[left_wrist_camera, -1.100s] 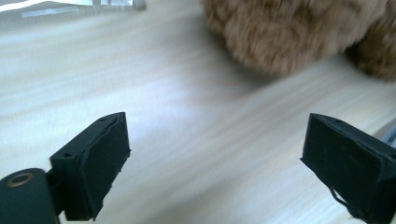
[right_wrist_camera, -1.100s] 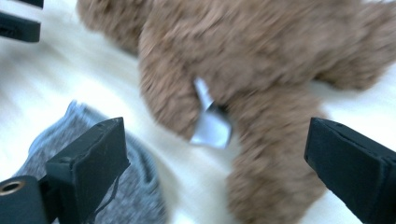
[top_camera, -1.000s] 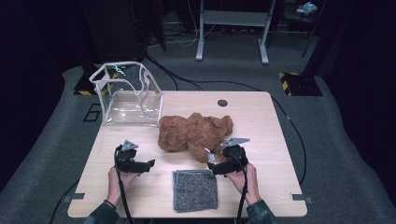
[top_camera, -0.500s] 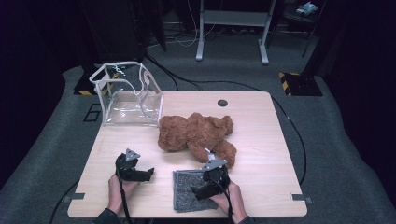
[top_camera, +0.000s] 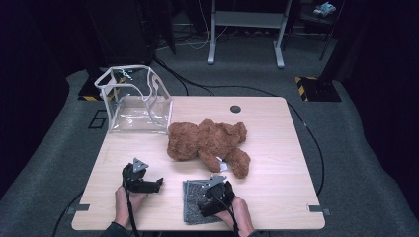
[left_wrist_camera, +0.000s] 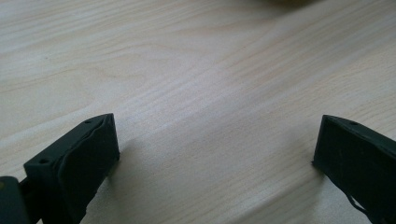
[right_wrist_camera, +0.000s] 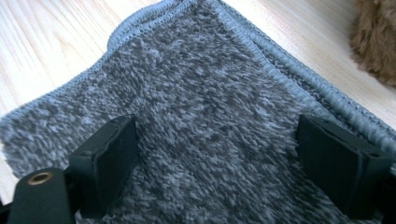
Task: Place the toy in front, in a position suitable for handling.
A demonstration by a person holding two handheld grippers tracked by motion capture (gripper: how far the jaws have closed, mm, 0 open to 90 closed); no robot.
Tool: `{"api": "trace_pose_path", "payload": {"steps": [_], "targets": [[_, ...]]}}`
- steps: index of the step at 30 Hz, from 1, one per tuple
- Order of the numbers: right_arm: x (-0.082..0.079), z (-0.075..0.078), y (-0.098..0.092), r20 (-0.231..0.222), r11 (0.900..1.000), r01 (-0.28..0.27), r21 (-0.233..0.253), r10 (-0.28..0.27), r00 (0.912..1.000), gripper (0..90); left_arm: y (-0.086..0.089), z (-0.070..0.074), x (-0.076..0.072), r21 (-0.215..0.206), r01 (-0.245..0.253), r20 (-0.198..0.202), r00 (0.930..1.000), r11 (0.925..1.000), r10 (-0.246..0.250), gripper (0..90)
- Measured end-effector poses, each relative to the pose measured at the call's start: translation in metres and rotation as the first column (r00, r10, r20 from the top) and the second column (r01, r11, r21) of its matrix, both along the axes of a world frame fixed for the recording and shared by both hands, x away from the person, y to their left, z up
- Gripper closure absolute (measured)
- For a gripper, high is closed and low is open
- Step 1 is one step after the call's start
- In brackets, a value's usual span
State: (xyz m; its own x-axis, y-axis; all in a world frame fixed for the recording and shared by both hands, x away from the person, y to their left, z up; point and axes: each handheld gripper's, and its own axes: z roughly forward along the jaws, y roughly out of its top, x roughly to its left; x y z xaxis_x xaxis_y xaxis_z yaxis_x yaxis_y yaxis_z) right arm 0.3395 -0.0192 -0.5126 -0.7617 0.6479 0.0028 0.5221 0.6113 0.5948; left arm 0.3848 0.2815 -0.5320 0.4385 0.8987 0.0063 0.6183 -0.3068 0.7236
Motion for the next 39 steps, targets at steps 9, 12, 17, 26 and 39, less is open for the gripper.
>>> {"api": "trace_pose_path", "payload": {"steps": [9,12,17,26,39], "targets": [[-0.003,-0.001,0.0,0.013,1.0,0.007,-0.004,-0.007,0.9999,18.0,0.0,0.0,0.0,0.002,0.01,-0.004,0.9999,1.0,-0.01,0.0],[-0.006,0.0,-0.001,0.021,1.0,0.004,0.01,-0.004,0.9998,24.8,0.0,0.0,0.0,0.002,0.011,-0.004,0.9999,0.9999,-0.01,0.0],[-0.007,-0.001,-0.007,0.048,0.999,0.015,0.045,-0.018,0.9987,42.3,0.0,0.0,0.0,0.001,0.011,-0.004,0.9999,0.9999,-0.011,0.0],[-0.008,0.002,-0.01,0.037,0.998,-0.008,0.06,0.006,0.9993,69.1,-0.001,0.0,-0.001,0.0,0.007,-0.003,1.0,1.0,-0.007,0.1],[-0.008,0.006,-0.022,0.03,0.994,-0.013,0.11,0.01,0.9995,76.9,-0.001,0.0,-0.001,0.0,0.008,-0.004,1.0,1.0,-0.008,0.2]]}}
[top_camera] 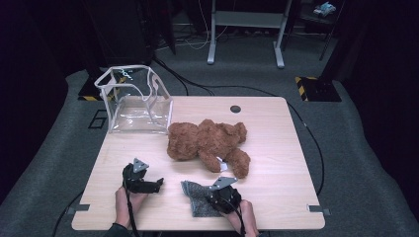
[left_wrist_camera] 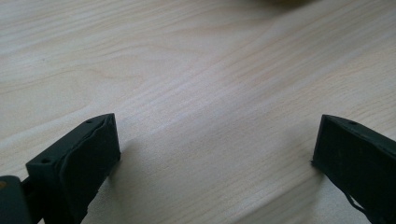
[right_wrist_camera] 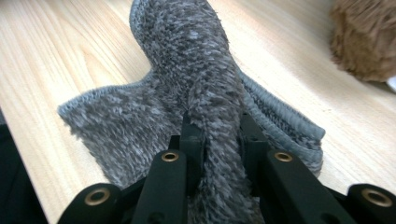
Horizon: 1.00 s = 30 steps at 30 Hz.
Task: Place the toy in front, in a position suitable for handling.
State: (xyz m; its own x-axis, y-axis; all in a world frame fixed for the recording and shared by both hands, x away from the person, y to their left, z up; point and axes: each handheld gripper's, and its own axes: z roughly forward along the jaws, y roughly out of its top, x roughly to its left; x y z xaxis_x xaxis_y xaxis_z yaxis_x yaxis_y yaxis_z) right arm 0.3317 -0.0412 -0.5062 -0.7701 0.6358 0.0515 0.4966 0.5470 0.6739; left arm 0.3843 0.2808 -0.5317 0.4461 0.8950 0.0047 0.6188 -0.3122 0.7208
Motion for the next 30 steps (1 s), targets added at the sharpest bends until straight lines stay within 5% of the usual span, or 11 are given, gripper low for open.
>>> {"api": "trace_pose_path", "payload": {"steps": [20,30], "targets": [[-0.009,0.039,-0.049,0.058,0.995,0.096,0.018,-0.097,0.9936,77.2,0.0,0.0,0.0,0.001,0.001,-0.001,1.0,1.0,-0.001,0.1],[-0.017,0.052,-0.093,0.094,0.981,0.195,0.02,-0.196,0.9761,77.4,0.0,0.0,0.0,0.002,0.001,-0.001,1.0,1.0,-0.001,0.2]]}}
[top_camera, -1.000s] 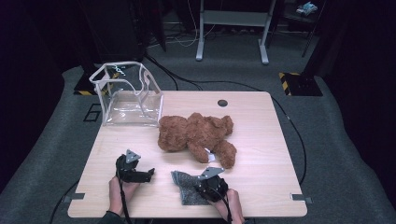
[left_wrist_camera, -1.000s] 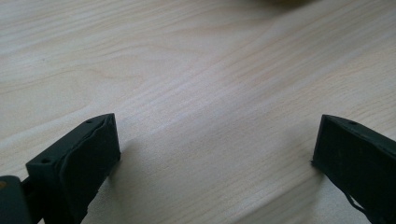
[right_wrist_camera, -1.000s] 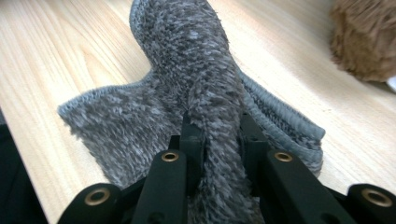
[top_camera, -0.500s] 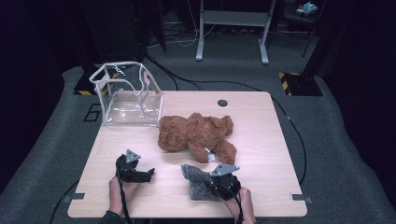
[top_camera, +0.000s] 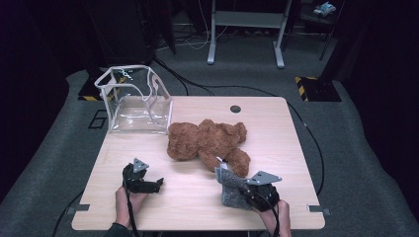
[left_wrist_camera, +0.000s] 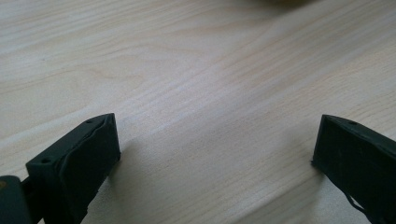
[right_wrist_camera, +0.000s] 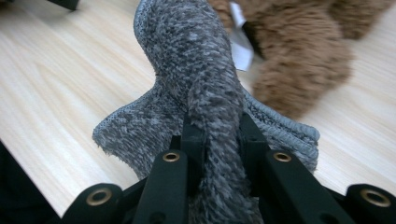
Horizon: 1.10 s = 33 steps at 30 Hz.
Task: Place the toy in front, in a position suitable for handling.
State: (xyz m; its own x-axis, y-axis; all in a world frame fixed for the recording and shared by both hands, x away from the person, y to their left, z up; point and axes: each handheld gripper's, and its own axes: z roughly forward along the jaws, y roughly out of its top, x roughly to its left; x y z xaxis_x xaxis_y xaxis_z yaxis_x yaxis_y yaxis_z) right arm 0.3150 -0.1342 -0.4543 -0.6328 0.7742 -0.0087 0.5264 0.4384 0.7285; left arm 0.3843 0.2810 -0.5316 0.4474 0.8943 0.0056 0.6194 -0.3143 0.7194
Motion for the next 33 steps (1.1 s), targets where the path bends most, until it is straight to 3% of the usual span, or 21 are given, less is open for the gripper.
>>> {"api": "trace_pose_path", "payload": {"steps": [7,12,14,15,21,30,33], "targets": [[-0.002,0.011,-0.029,0.028,0.997,0.074,0.003,-0.074,0.9969,77.5,0.0,0.0,0.0,0.004,0.002,-0.001,1.0,1.0,-0.002,0.2],[-0.002,0.018,-0.05,0.047,0.991,0.135,-0.006,-0.135,0.9898,77.5,0.0,0.0,0.0,-0.002,-0.002,0.001,1.0,1.0,0.002,0.1],[-0.002,0.018,-0.054,0.047,0.99,0.138,-0.005,-0.137,0.9894,77.4,0.0,0.0,0.0,-0.002,-0.002,0.001,1.0,1.0,0.002,0.2],[-0.001,0.018,-0.062,0.048,0.985,0.17,-0.004,-0.169,0.9844,77.4,0.0,0.0,0.0,0.0,0.0,0.0,1.0,1.0,0.0,0.2],[0.007,0.013,-0.078,0.042,0.975,0.221,-0.017,-0.22,0.9745,77.5,0.0,0.0,0.0,0.0,-0.001,0.0,1.0,1.0,0.001,0.2],[0.033,0.008,-0.097,0.054,0.953,0.3,-0.049,-0.298,0.9531,77.3,0.0,0.0,0.0,0.006,0.003,-0.002,1.0,1.0,-0.003,0.2],[0.046,0.01,-0.103,0.068,0.952,0.295,-0.085,-0.29,0.9546,77.3,0.0,0.0,0.0,0.005,0.002,-0.002,1.0,1.0,-0.002,0.1]]}}
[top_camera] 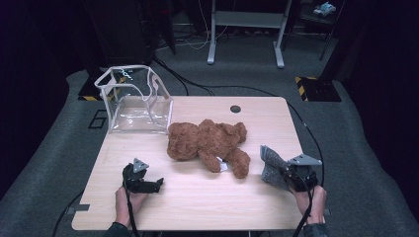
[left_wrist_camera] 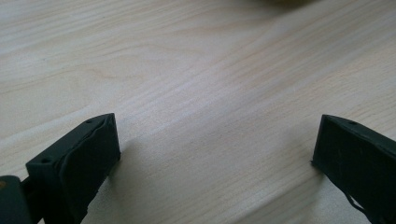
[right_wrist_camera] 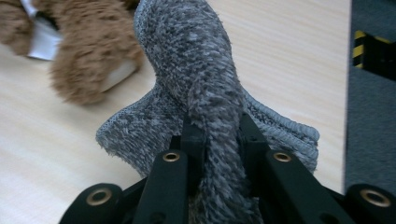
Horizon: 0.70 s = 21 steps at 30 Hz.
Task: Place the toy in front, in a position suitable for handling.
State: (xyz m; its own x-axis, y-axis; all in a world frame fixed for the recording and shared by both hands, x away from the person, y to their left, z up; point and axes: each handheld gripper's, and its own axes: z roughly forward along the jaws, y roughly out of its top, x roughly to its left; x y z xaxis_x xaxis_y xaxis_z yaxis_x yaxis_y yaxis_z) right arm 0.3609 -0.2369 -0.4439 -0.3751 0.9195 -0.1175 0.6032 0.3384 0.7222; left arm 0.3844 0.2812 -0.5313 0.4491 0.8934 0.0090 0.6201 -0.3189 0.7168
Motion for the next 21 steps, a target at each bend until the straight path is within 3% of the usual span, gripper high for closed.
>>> {"api": "trace_pose_path", "payload": {"steps": [5,6,10,21], "targets": [[0.025,-0.005,-0.006,-0.019,1.0,0.015,-0.012,-0.015,0.9997,77.0,0.0,0.0,0.0,0.0,0.001,0.0,1.0,1.0,-0.001,0.1],[0.029,-0.007,-0.005,-0.026,1.0,0.019,0.005,-0.019,0.9995,77.0,0.0,0.0,0.0,-0.002,-0.001,0.001,1.0,1.0,0.001,0.2],[0.042,-0.016,-0.003,-0.056,1.0,0.019,-0.021,-0.02,0.9982,76.5,-0.001,0.0,0.0,-0.007,-0.005,0.003,1.0,1.0,0.005,0.2],[0.06,-0.041,-0.003,-0.13,0.999,0.035,-0.027,-0.038,0.9908,72.8,-0.001,0.0,0.0,-0.006,0.002,0.003,1.0,1.0,-0.002,0.1]]}}
